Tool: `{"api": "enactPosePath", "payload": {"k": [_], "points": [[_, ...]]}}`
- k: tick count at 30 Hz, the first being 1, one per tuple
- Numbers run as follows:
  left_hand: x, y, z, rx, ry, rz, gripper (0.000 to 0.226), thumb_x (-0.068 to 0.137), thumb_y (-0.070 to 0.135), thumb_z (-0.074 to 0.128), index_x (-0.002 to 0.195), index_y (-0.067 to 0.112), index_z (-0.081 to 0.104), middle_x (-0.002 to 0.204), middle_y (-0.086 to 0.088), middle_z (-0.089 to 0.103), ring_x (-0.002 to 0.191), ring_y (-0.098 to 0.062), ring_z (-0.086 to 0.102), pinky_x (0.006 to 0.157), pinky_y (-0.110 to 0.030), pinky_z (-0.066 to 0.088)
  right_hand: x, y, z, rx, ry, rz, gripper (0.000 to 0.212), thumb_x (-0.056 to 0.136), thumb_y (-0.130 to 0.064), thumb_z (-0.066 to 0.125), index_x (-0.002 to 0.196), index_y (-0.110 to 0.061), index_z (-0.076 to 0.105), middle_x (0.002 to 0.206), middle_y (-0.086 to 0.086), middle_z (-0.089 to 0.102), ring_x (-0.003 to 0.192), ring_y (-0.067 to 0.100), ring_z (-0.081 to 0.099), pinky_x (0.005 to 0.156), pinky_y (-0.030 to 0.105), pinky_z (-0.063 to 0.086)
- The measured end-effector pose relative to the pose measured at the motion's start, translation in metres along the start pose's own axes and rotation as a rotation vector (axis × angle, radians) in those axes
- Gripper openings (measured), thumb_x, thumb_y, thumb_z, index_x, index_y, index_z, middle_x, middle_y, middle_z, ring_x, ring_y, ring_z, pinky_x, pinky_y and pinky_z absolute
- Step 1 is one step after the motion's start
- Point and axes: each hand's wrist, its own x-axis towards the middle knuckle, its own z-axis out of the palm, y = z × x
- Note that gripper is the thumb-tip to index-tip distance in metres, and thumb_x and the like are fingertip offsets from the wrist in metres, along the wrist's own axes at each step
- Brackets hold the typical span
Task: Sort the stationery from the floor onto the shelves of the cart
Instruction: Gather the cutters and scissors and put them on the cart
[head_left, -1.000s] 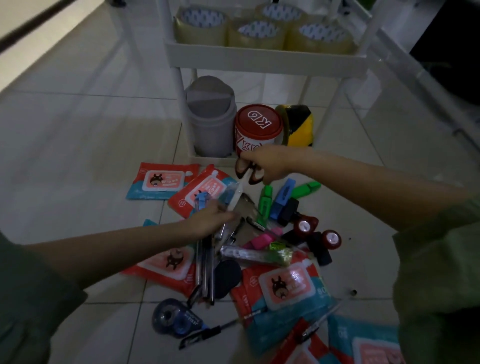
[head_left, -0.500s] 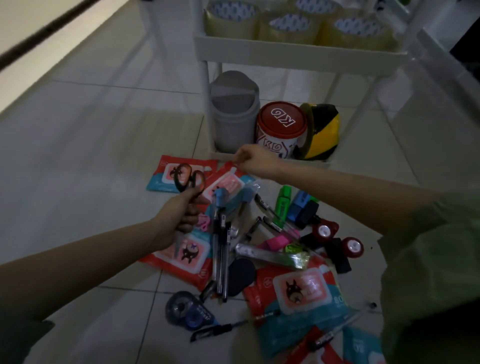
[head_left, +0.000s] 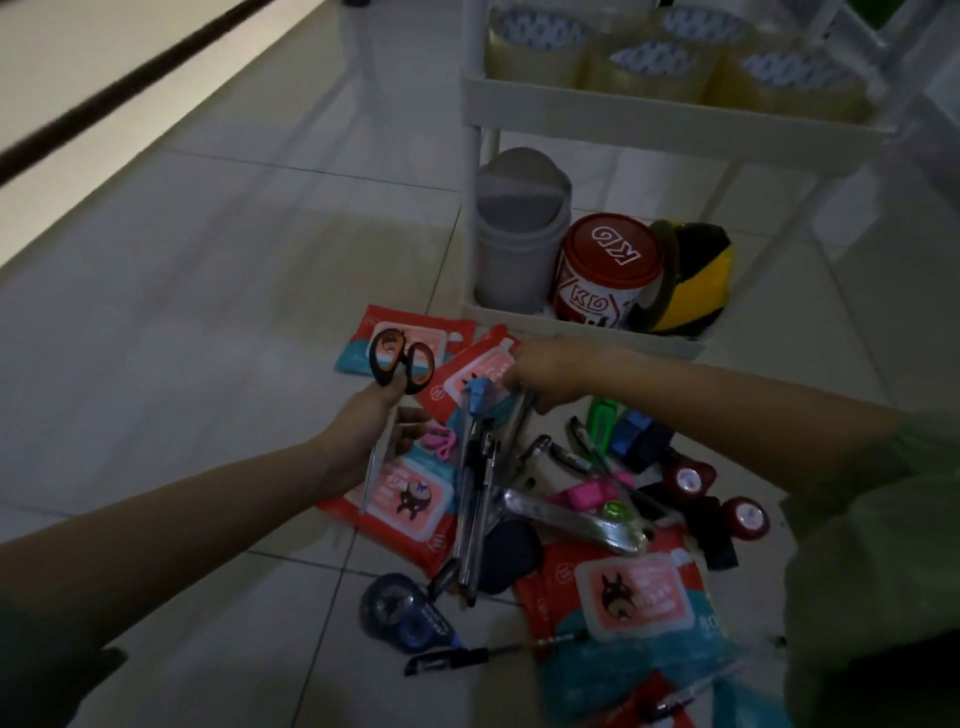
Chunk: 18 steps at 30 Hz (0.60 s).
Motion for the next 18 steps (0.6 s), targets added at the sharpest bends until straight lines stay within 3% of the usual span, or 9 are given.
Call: {"api": "enactPosePath", "payload": {"k": [4, 6, 8, 10, 12, 14, 18], "points": [[0.005, 0.007, 0.012, -0.067, -0.086, -0.04, 0.04, 0.098, 0.034, 0.036, 0.125, 0.007, 0.049, 0.076, -0.006, 0.071, 0.076, -0.02, 0.066, 0.064, -0.025, 0.053, -0.024, 0.009, -0.047, 0.247, -0.027, -0.022, 0.04, 0.082, -0.021, 0.07, 0.119, -0.01, 0.061, 0.114, 0.005, 0.061, 0.096, 0.017, 0.052, 0.072, 0.021, 0.035], [0.004, 0.01, 0.021, -0.155, -0.201, -0.101, 0.049, 0.097, 0.039, 0.035, 0.131, 0.006, 0.048, 0.094, -0.011, 0.071, 0.089, -0.027, 0.067, 0.073, -0.031, 0.051, -0.033, 0.007, -0.06, 0.444, -0.007, -0.058, 0.039, 0.084, -0.02, 0.068, 0.121, -0.012, 0.061, 0.104, -0.002, 0.059, 0.091, 0.009, 0.049, 0.064, 0.016, 0.038], [0.002, 0.013, 0.032, -0.225, -0.299, -0.125, 0.053, 0.093, 0.048, 0.038, 0.121, 0.008, 0.056, 0.086, -0.012, 0.069, 0.07, -0.024, 0.07, 0.057, -0.027, 0.055, -0.035, 0.002, -0.064, 0.608, 0.022, -0.086, 0.038, 0.084, -0.016, 0.067, 0.121, -0.011, 0.059, 0.098, -0.007, 0.057, 0.082, 0.006, 0.049, 0.059, 0.004, 0.038], [0.001, 0.009, 0.036, -0.132, -0.344, -0.108, 0.052, 0.084, 0.056, 0.044, 0.088, 0.011, 0.068, 0.061, -0.009, 0.065, 0.046, -0.018, 0.062, 0.04, -0.02, 0.048, -0.033, -0.002, -0.059, 0.72, 0.03, -0.065, 0.037, 0.082, -0.012, 0.069, 0.116, -0.011, 0.055, 0.091, -0.009, 0.053, 0.076, 0.004, 0.047, 0.059, 0.008, 0.04], [-0.002, 0.004, 0.036, -0.011, -0.401, -0.12, 0.048, 0.077, 0.055, 0.048, 0.059, 0.014, 0.063, 0.043, -0.001, 0.052, 0.033, -0.009, 0.046, 0.032, -0.013, 0.033, -0.031, -0.003, -0.051, 0.832, 0.026, -0.038, 0.035, 0.079, -0.012, 0.072, 0.107, -0.014, 0.05, 0.088, -0.01, 0.049, 0.078, 0.006, 0.047, 0.064, 0.015, 0.041], [-0.002, 0.0, 0.03, 0.057, -0.411, -0.165, 0.046, 0.086, 0.05, 0.042, 0.056, 0.015, 0.049, 0.034, 0.005, 0.038, 0.025, -0.003, 0.032, 0.029, -0.01, 0.023, -0.028, -0.002, -0.044, 0.955, 0.052, -0.023, 0.034, 0.08, -0.013, 0.072, 0.104, -0.015, 0.048, 0.091, -0.007, 0.049, 0.082, 0.009, 0.049, 0.069, 0.02, 0.044], [0.002, 0.0, 0.01, -0.003, -0.274, -0.16, 0.034, 0.094, 0.04, 0.038, 0.072, 0.014, 0.045, 0.033, 0.005, 0.032, 0.023, -0.001, 0.026, 0.028, -0.008, 0.017, -0.006, -0.004, -0.033, 1.356, 0.364, 0.155, 0.018, 0.088, -0.015, 0.061, 0.104, -0.012, 0.053, 0.088, -0.001, 0.055, 0.077, 0.011, 0.053, 0.063, 0.02, 0.043]]}}
